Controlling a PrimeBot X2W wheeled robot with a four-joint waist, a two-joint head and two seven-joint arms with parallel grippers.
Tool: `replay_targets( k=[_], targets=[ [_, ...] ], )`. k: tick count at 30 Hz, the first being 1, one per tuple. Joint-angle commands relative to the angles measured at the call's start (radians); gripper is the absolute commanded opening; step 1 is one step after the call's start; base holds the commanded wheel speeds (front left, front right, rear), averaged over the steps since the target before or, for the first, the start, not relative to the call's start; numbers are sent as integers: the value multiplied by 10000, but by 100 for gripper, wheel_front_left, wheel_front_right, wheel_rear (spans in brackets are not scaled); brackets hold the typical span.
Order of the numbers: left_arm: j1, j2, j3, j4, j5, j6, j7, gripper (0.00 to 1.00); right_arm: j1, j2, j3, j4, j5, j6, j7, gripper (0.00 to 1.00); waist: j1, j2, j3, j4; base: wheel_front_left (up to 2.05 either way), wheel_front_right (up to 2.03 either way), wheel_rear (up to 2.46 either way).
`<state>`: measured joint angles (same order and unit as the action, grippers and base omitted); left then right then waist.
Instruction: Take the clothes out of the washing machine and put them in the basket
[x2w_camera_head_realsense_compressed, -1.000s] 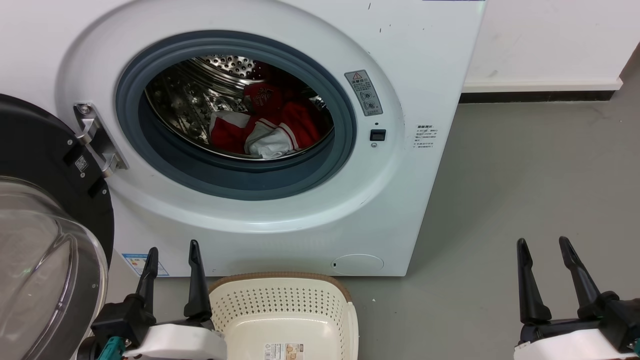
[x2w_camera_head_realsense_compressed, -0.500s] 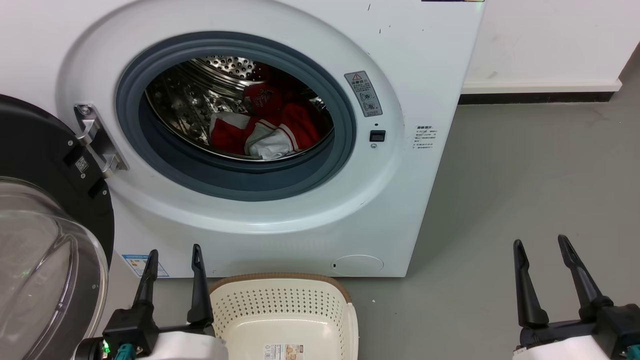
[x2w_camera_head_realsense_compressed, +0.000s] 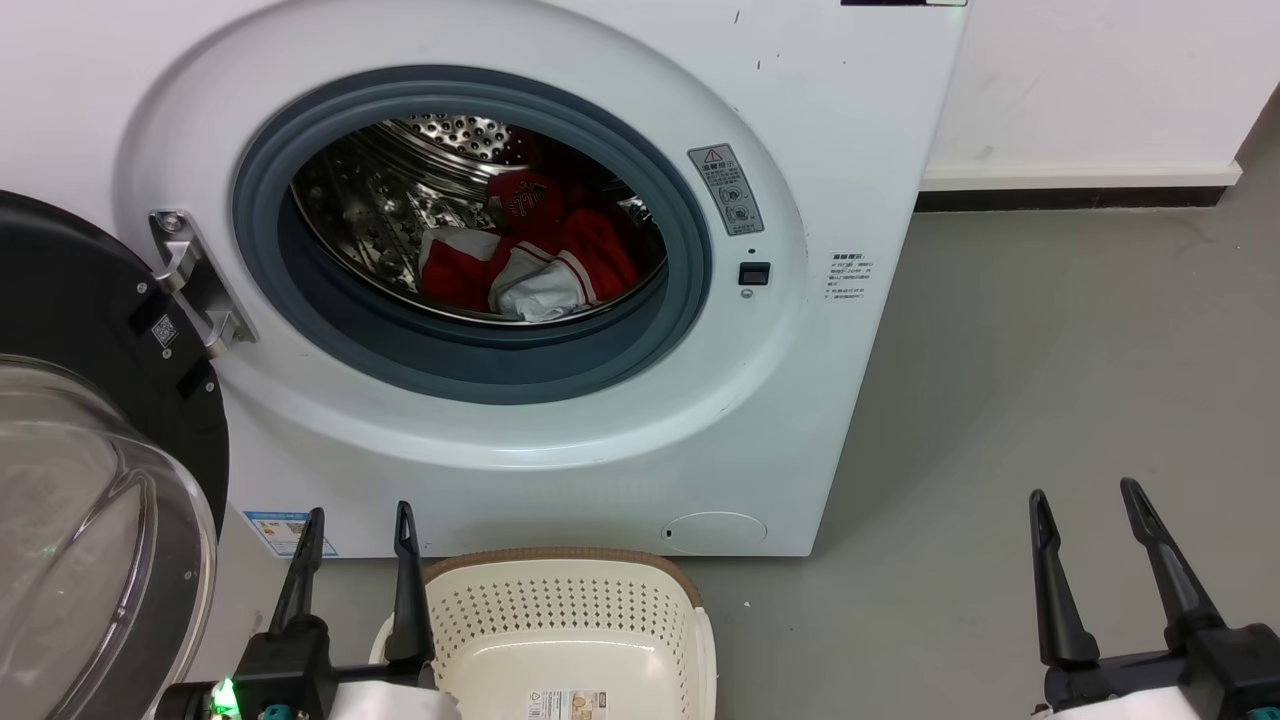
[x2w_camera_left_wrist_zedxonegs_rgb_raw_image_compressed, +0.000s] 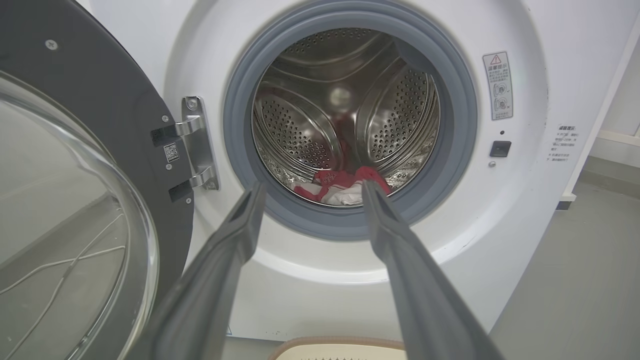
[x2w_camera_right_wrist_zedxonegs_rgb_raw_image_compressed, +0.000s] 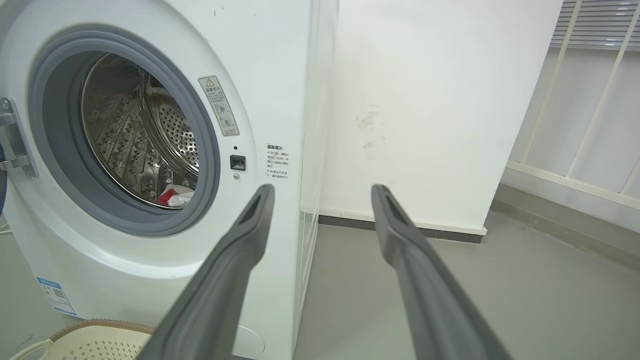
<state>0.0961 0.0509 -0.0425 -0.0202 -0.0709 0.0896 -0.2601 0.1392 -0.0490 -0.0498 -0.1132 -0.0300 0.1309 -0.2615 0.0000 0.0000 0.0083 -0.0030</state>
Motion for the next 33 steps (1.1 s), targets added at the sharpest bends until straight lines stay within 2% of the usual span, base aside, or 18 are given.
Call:
replay_targets(
  k=[1,24,29,33],
  targets=[
    [57,-11,-14,30,73,44,-75,100,89,-23,-12,-7,6,-3,-42,100,0,0,1,2,0,0,0],
    [85,-11,56,228,-31,50,-57,100,82,-21,-44,128,320,-3,-42,100,0,0,49,-26,0,0,0],
    [-314,-9,183,707,-12,-225,-57,100,-57,-21,65,84,318,-3,-42,100,0,0,160,-119,0,0,0],
    [-917,91,460,1126,61,-710,-55,100,-197,-20,176,17,291,-3,-42,100,0,0,352,-275,0,0,0]
  ],
)
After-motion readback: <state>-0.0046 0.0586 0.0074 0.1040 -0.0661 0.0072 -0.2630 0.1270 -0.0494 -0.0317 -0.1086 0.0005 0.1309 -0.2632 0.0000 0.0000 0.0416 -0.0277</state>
